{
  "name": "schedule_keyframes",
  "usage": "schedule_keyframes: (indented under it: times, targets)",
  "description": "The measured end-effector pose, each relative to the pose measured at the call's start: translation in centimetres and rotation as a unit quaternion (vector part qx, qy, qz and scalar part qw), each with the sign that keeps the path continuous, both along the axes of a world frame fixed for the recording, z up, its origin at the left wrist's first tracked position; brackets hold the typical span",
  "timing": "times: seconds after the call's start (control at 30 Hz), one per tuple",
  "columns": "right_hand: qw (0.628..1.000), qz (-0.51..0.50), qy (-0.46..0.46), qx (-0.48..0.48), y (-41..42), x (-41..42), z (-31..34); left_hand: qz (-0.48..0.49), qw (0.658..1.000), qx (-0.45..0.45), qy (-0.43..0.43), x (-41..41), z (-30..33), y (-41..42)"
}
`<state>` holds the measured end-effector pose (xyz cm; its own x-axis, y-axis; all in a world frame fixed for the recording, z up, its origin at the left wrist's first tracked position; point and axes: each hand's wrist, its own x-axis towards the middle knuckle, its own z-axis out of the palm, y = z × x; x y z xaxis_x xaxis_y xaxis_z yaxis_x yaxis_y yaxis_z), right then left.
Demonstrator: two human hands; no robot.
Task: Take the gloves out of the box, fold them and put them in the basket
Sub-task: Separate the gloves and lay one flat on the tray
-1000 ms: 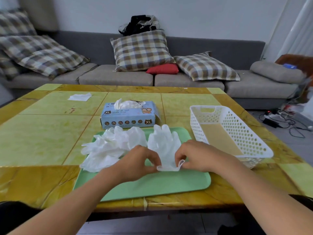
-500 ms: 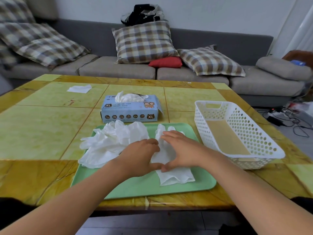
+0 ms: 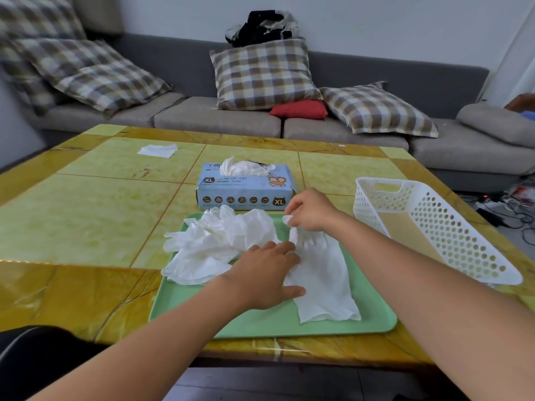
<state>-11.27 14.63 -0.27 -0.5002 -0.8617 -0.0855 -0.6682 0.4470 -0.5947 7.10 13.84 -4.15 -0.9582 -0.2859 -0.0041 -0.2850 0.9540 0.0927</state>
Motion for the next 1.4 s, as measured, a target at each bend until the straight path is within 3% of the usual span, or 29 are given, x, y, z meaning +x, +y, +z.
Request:
schedule_keyframes:
  times: [0.1,0.2,0.27,0.3,0.37,0.43,0.53,0.7,0.8,0.93,1.0,1.13,1.23,1.3,1.4]
  targets:
    - [0.984,-0.054,-0.151,-0.083,0.4,-0.3,-1.0,0.003,1.0,0.001,0.003,-0.1,0.0,0.0]
    - [0.995,-0.06,-0.042,-0.069,0.8,-0.6,-3.1,-0.004,0.999,0.044,0.007,0.0,1.2,-0.1]
    - [0.985,-0.06,0.075,-0.146,1.2,-0.2,-3.2,0.01,0.993,0.093,0.076,0.5,3.1,-1.0]
    - [0.976,-0.041,0.1,-0.187,1.4,0.2,-2.8,0.026,0.986,0.102,0.13,0.8,4.2,-1.9]
    - [0.978,0.034,0.055,-0.199,1.4,1.4,-1.2,0.072,0.974,0.097,0.193,2.0,6.1,-4.4]
    - [0.986,0.125,0.007,-0.112,1.5,3.0,0.4,0.115,0.978,0.088,0.15,3.6,6.5,-7.1]
    - [0.976,0.196,0.096,0.017,1.5,4.8,-0.2,0.146,0.984,0.096,0.028,5.5,4.4,-9.1]
    - [0.973,0.181,0.136,-0.05,1.8,5.6,-2.2,0.152,0.98,0.129,-0.001,6.1,1.3,-9.5]
    - [0.976,0.216,0.03,-0.028,3.3,4.9,0.4,0.16,0.981,0.107,-0.004,5.9,1.1,-9.9]
    - [0.948,0.204,-0.233,-0.071,7.4,3.6,4.4,0.164,0.982,0.092,-0.017,5.5,0.8,-10.3]
    - [0.902,0.161,-0.378,-0.131,9.0,2.9,5.7,0.177,0.981,0.081,-0.005,5.4,0.5,-10.5]
    - [0.762,0.094,-0.597,-0.233,10.8,1.9,6.5,0.191,0.977,0.092,-0.005,5.6,1.2,-10.2]
    - [0.722,0.095,-0.642,-0.238,11.7,1.5,6.4,0.169,0.981,0.091,0.012,5.8,4.9,-8.8]
    - [0.734,0.087,-0.643,-0.201,11.9,2.3,6.3,0.142,0.966,0.199,0.081,5.5,7.5,-6.3]
    - [0.733,0.029,-0.655,-0.18,11.3,3.7,6.2,0.052,0.902,0.388,0.183,3.9,8.4,-1.4]
